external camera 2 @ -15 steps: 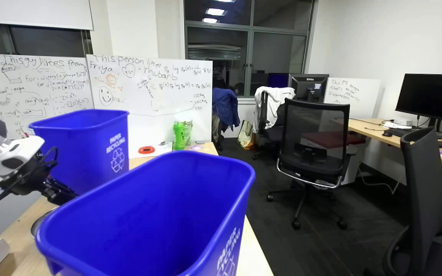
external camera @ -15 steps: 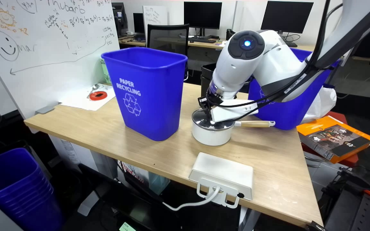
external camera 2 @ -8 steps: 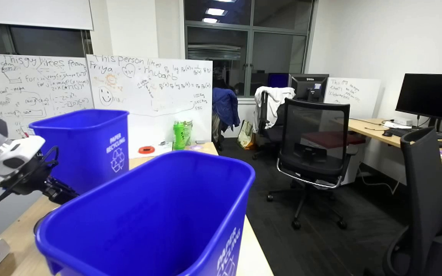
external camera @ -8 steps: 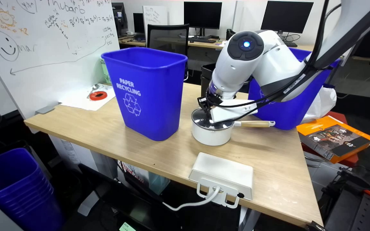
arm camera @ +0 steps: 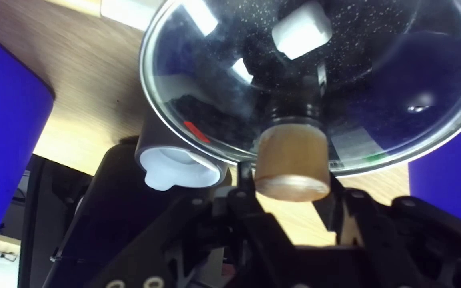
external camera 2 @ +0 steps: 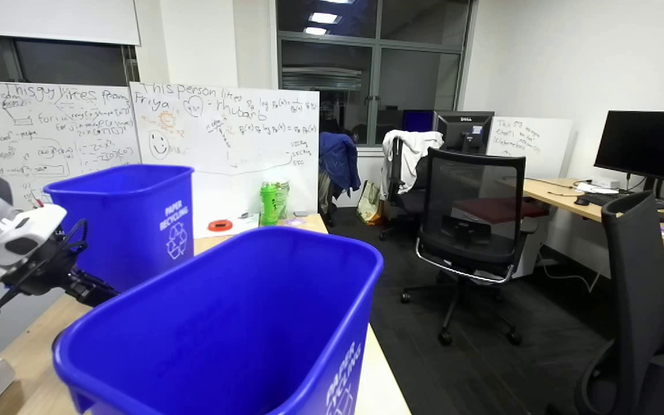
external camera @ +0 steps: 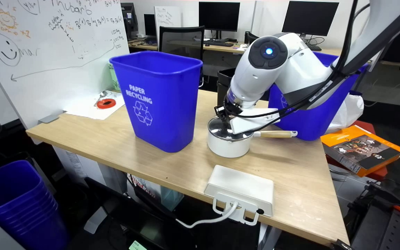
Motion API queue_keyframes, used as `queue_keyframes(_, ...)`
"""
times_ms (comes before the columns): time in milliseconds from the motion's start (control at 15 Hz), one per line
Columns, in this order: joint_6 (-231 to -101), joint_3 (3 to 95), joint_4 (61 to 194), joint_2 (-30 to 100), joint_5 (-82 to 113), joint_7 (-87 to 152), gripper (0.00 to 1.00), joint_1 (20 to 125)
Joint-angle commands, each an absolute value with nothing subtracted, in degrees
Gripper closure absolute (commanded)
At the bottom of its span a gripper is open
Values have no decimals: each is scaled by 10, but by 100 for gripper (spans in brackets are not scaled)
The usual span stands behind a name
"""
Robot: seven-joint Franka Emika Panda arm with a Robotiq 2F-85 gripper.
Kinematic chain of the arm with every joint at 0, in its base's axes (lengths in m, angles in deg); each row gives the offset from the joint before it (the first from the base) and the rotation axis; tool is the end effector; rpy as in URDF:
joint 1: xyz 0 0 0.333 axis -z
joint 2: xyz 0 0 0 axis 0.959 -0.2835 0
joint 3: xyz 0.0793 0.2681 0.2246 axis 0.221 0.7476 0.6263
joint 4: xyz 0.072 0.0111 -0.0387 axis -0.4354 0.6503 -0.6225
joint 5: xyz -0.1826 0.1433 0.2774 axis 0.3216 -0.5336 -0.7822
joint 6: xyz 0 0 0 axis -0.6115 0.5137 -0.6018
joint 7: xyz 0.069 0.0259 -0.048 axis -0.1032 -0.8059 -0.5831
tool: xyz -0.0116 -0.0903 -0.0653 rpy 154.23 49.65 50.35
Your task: Place the lid on the white pot
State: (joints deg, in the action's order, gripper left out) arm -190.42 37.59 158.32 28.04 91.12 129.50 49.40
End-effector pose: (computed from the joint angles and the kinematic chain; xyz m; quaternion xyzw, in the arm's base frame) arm 0.5495 0.1320 0.2774 0.9284 -0.1520 0.3103 0.1364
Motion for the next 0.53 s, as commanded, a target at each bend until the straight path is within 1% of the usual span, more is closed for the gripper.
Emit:
queue_keyframes(0,-1896,371,1583,274,929,1312,85,489)
queue_keyframes(467,-1891,370,1584,271,959,1335,85,485)
